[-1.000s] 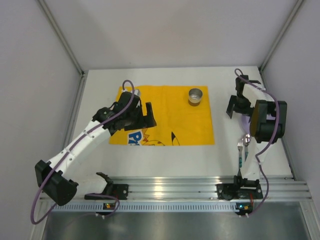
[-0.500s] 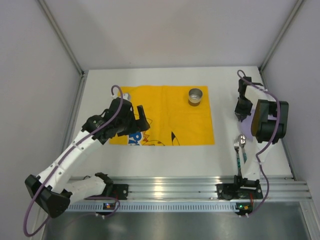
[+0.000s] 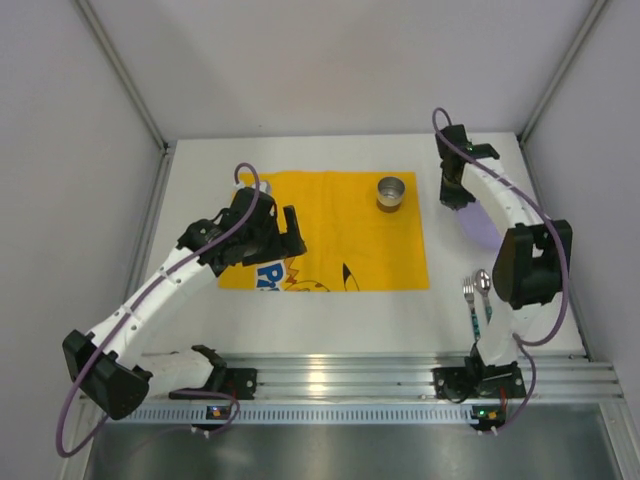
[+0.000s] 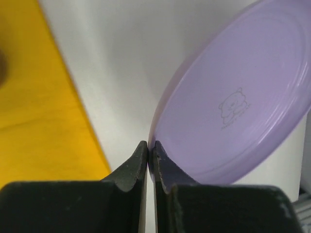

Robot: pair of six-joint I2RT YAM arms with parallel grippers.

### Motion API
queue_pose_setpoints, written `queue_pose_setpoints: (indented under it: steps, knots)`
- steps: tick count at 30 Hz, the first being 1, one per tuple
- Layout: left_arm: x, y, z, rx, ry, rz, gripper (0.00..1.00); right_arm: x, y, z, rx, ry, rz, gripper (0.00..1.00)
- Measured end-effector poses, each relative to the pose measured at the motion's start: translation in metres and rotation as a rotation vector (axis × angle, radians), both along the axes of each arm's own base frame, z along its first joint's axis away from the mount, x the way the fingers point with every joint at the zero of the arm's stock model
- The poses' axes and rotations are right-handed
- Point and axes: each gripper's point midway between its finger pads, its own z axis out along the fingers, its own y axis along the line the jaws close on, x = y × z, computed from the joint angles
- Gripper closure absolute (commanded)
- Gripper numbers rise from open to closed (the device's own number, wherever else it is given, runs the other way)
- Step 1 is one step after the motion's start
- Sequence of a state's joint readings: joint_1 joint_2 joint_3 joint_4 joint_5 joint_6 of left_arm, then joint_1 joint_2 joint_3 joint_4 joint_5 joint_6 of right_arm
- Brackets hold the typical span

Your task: Set the dinner table for one person

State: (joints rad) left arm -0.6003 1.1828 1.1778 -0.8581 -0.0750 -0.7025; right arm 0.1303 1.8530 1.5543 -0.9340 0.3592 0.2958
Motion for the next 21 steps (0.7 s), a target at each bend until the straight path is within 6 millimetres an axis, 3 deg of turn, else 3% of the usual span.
queue_pose_setpoints:
  steps: [3,6,10,13,15,17,19,21]
  knots:
    - [-0.001,0.000,0.001,-0.004,-0.001,-0.002,0.02,0.018,0.045,0.063,-0.026,-0.159,0.101,1.00]
    - [-0.003,0.002,0.004,-0.012,-0.016,0.001,0.02,0.020,0.094,0.122,-0.026,-0.300,0.193,1.00]
    - [-0.009,0.020,0.015,0.002,-0.065,0.057,0.02,-0.002,0.168,0.163,0.008,-0.379,0.344,1.00]
    - [-0.014,0.049,0.030,0.034,-0.132,0.176,0.02,-0.025,0.252,0.176,0.101,-0.419,0.528,1.00]
    - [-0.023,0.077,0.051,0.029,-0.221,0.279,0.02,-0.051,0.315,0.175,0.193,-0.411,0.677,1.00]
    - [-0.036,0.101,0.072,0.003,-0.302,0.361,0.02,-0.070,0.366,0.172,0.273,-0.393,0.789,1.00]
    - [-0.047,0.118,0.086,-0.021,-0.353,0.413,0.02,-0.077,0.403,0.165,0.340,-0.380,0.855,1.00]
    - [-0.054,0.129,0.091,-0.026,-0.369,0.450,0.02,-0.073,0.422,0.151,0.373,-0.363,0.878,1.00]
